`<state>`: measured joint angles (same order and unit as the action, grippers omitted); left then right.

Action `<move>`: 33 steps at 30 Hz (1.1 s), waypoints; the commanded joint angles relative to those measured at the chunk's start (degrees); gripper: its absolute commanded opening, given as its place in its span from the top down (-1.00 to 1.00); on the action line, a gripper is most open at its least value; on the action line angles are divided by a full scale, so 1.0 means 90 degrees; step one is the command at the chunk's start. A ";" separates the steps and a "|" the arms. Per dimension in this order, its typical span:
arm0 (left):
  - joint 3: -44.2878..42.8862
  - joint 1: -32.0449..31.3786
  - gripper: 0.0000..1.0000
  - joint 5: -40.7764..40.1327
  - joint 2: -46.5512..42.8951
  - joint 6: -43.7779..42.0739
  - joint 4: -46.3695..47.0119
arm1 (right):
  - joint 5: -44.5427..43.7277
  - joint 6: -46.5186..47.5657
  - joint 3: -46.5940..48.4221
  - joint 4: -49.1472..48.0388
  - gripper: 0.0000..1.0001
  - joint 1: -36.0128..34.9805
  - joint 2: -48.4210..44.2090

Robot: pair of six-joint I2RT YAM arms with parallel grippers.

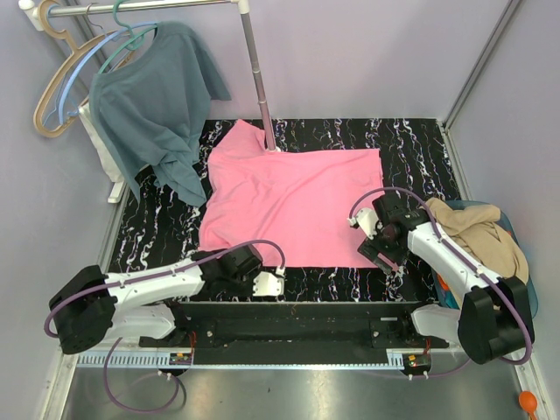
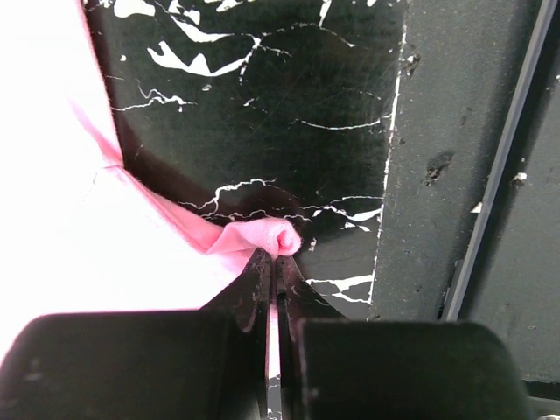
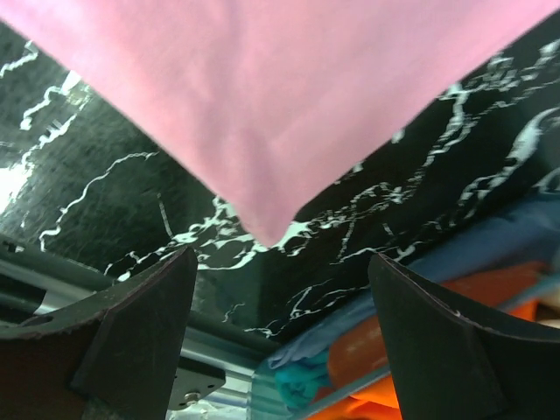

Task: Fold and stack the t-shirts
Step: Flatten the tshirt out

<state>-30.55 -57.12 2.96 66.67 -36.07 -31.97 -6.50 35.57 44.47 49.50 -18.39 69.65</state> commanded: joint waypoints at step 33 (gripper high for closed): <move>-0.0122 -0.0030 1.00 -0.0310 0.0053 0.0024 0.0300 | 0.0556 0.0462 -0.0546 -0.0793 0.31 -0.0036 0.1109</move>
<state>-31.68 -57.12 0.95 67.96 -36.07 -31.51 -0.99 39.77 39.29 44.07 -18.37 78.83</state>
